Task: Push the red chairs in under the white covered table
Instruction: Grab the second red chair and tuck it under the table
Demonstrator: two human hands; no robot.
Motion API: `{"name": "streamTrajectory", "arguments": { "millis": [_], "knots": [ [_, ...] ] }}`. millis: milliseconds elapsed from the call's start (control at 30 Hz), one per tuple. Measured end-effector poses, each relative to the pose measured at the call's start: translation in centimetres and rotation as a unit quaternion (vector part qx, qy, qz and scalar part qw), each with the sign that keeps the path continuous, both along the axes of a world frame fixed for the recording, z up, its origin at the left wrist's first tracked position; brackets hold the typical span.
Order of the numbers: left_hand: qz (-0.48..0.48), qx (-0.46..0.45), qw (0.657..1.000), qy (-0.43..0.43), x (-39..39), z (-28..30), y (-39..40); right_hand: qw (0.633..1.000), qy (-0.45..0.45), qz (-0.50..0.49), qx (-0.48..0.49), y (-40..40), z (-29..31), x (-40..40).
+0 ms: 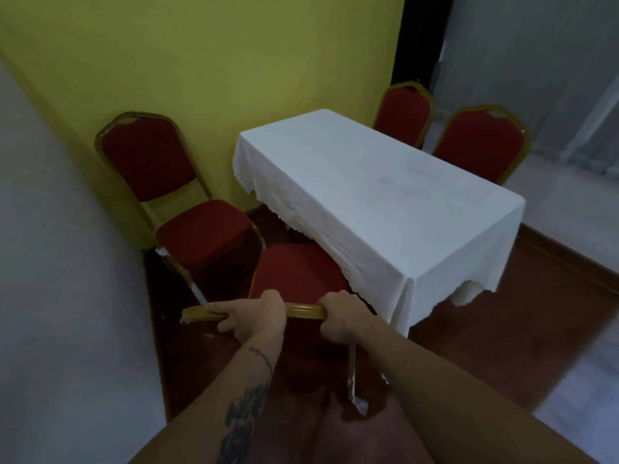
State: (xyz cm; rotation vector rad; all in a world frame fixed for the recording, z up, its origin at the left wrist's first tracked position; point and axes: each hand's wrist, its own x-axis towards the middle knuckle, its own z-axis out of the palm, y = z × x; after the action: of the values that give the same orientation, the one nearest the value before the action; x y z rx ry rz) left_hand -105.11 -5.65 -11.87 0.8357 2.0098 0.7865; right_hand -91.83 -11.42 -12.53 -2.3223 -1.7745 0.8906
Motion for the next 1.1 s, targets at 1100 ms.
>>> {"name": "streamTrajectory", "arguments": {
  "millis": [1100],
  "knots": [
    [-0.319,-0.006,0.948,-0.014,-10.4,0.1,18.7,0.999,0.003,0.044,-0.031,9.5,-0.6,-9.4]
  ]
}}
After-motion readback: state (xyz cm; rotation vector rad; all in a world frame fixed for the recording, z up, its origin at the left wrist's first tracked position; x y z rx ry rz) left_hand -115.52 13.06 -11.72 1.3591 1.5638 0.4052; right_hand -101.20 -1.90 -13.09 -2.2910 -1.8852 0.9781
